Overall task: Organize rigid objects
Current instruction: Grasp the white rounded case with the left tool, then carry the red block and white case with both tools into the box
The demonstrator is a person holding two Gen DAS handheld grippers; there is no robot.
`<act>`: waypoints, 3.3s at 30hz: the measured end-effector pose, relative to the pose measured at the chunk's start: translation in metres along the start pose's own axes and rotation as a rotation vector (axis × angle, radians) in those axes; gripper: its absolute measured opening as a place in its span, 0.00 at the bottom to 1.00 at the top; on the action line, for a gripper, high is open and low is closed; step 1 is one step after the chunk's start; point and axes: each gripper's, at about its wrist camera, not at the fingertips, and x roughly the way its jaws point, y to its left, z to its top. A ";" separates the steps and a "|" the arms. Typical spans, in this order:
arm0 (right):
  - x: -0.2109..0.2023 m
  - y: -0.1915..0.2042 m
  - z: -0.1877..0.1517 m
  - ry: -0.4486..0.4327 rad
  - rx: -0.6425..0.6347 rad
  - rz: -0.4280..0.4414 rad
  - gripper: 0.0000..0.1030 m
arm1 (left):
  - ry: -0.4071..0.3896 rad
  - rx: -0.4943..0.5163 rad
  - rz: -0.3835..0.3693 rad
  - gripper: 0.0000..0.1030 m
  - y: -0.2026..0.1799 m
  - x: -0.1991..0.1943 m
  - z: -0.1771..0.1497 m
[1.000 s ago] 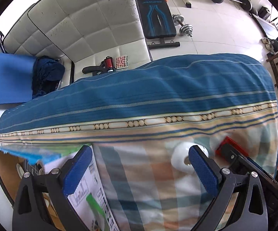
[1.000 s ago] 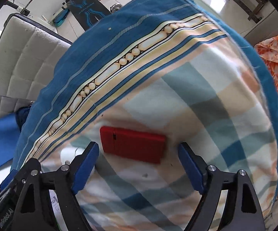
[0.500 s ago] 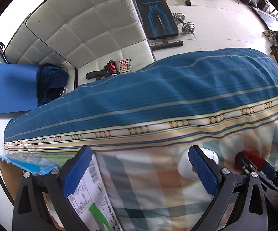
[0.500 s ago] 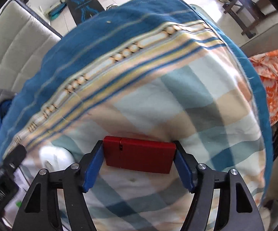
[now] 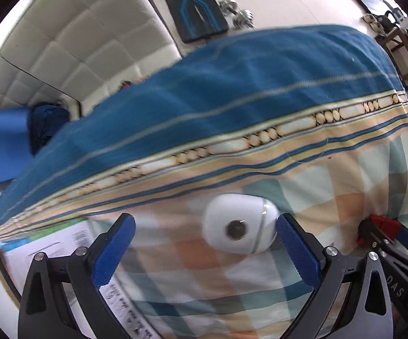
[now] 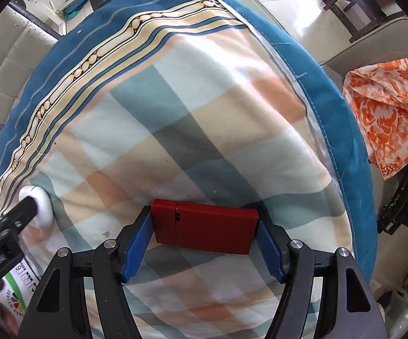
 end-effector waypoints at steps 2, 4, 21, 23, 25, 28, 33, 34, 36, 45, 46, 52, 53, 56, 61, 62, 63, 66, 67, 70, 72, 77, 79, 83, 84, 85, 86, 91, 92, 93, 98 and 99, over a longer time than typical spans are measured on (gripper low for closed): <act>0.001 0.001 -0.002 0.004 0.000 -0.001 0.70 | 0.022 0.014 -0.012 1.00 -0.004 0.008 0.003; 0.001 -0.003 -0.004 0.008 0.004 0.001 0.70 | 0.030 0.030 -0.012 1.00 -0.008 0.013 0.004; 0.017 -0.006 -0.024 0.077 -0.149 0.008 0.70 | -0.022 0.012 -0.101 0.53 -0.017 0.000 -0.043; 0.018 -0.008 -0.035 0.086 -0.181 0.004 0.70 | -0.009 0.007 -0.113 0.53 -0.018 0.001 -0.060; 0.019 -0.009 -0.047 0.099 -0.209 0.004 0.70 | 0.000 0.000 -0.124 0.53 -0.018 0.002 -0.073; 0.021 -0.009 -0.057 0.099 -0.230 -0.006 0.70 | 0.018 -0.013 -0.139 0.53 -0.018 0.008 -0.083; 0.023 -0.004 -0.058 0.104 -0.220 -0.024 0.71 | 0.012 -0.014 -0.122 0.53 -0.016 0.014 -0.086; 0.023 -0.003 -0.058 0.103 -0.218 -0.027 0.72 | 0.013 -0.014 -0.121 0.53 -0.017 0.014 -0.086; 0.023 -0.002 -0.059 0.100 -0.215 -0.028 0.72 | 0.012 -0.013 -0.115 0.53 -0.019 0.013 -0.086; 0.022 -0.001 -0.065 0.073 -0.198 -0.032 0.70 | -0.008 -0.004 -0.089 0.53 -0.034 0.013 -0.086; 0.018 0.001 -0.067 0.071 -0.200 -0.033 0.70 | -0.009 -0.004 -0.089 0.53 -0.034 0.012 -0.087; -0.004 -0.002 -0.085 0.054 -0.204 -0.011 0.69 | -0.031 -0.006 -0.091 0.53 -0.032 -0.007 -0.097; -0.008 -0.003 -0.088 0.044 -0.204 -0.005 0.69 | -0.040 -0.008 -0.093 0.53 -0.031 -0.012 -0.099; -0.025 -0.005 -0.098 0.017 -0.212 0.010 0.69 | -0.066 -0.013 -0.104 0.53 -0.028 -0.029 -0.105; -0.064 -0.004 -0.116 -0.037 -0.246 0.031 0.69 | -0.129 -0.018 -0.122 0.53 -0.020 -0.068 -0.121; -0.072 -0.004 -0.121 -0.045 -0.253 0.036 0.69 | -0.139 -0.020 -0.130 0.53 -0.018 -0.075 -0.125; -0.082 -0.003 -0.126 -0.058 -0.260 0.041 0.69 | -0.151 -0.023 -0.138 0.53 -0.015 -0.083 -0.128; -0.113 0.004 -0.141 -0.096 -0.289 0.060 0.69 | -0.195 -0.037 -0.172 0.53 -0.004 -0.111 -0.142; -0.120 0.009 -0.146 -0.109 -0.297 0.068 0.69 | -0.211 -0.045 -0.187 0.53 0.005 -0.121 -0.149; -0.149 0.018 -0.160 -0.145 -0.326 0.097 0.69 | -0.254 -0.071 -0.218 0.53 0.029 -0.150 -0.166; -0.168 0.035 -0.171 -0.167 -0.350 0.114 0.69 | -0.277 -0.093 -0.228 0.53 0.050 -0.164 -0.178; -0.201 0.077 -0.205 -0.199 -0.412 0.176 0.69 | -0.317 -0.169 -0.239 0.53 0.107 -0.181 -0.212; -0.206 0.103 -0.219 -0.201 -0.442 0.202 0.69 | -0.331 -0.202 -0.220 0.53 0.137 -0.188 -0.230; -0.209 0.153 -0.250 -0.192 -0.507 0.245 0.69 | -0.332 -0.276 -0.194 0.53 0.190 -0.186 -0.260; -0.206 0.166 -0.258 -0.184 -0.524 0.252 0.69 | -0.326 -0.296 -0.189 0.53 0.205 -0.183 -0.268; -0.201 0.179 -0.265 -0.173 -0.536 0.258 0.69 | -0.320 -0.311 -0.185 0.53 0.215 -0.180 -0.274; -0.196 0.191 -0.271 -0.159 -0.547 0.265 0.69 | -0.307 -0.330 -0.178 0.53 0.228 -0.173 -0.282; -0.156 0.244 -0.293 -0.078 -0.560 0.276 0.69 | -0.213 -0.397 -0.183 0.53 0.276 -0.131 -0.308; -0.146 0.252 -0.295 -0.062 -0.559 0.272 0.69 | -0.189 -0.407 -0.185 0.53 0.284 -0.120 -0.311; -0.137 0.260 -0.298 -0.047 -0.559 0.265 0.69 | -0.169 -0.410 -0.187 0.53 0.289 -0.111 -0.312; -0.092 0.286 -0.302 0.017 -0.557 0.219 0.69 | -0.066 -0.417 -0.219 0.53 0.307 -0.062 -0.310; -0.083 0.291 -0.302 0.031 -0.553 0.211 0.69 | -0.037 -0.411 -0.223 0.53 0.309 -0.050 -0.307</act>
